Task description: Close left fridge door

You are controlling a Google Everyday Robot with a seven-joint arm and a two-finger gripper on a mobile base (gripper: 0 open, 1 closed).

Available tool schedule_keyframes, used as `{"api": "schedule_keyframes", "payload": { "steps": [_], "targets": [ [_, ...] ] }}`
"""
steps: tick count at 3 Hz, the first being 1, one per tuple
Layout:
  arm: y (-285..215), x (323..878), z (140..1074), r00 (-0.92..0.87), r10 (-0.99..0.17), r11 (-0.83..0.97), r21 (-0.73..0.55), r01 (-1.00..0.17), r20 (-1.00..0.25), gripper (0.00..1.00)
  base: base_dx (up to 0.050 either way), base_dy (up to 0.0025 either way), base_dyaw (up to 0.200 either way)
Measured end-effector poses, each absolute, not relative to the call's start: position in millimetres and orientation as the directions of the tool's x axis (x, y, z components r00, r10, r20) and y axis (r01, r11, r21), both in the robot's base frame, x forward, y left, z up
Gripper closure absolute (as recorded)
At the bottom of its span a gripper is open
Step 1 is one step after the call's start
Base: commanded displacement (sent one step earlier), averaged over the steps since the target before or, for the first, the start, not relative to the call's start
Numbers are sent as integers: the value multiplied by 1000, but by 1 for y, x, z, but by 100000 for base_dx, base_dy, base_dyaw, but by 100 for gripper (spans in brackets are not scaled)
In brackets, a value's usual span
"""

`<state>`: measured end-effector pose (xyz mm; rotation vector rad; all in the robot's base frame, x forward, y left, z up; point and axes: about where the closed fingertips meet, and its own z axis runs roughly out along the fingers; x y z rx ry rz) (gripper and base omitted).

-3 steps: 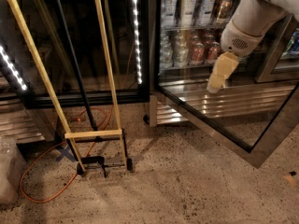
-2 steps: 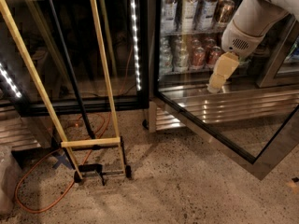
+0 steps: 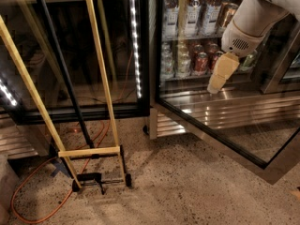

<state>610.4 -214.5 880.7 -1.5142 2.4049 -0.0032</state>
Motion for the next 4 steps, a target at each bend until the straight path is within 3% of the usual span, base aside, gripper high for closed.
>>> {"api": "schedule_keyframes", "payload": {
  "steps": [2,3,4],
  "targets": [
    [-214,610,881,-400,-882,445,-159,-881,-249,42,0,0,0],
    [-214,610,881,-400,-882,445,-159,-881,-249,100,4201,0,12],
    [-214,610,881,-400,-882,445,-159,-881,-249,100,3789,-247,-13005]
  ]
}}
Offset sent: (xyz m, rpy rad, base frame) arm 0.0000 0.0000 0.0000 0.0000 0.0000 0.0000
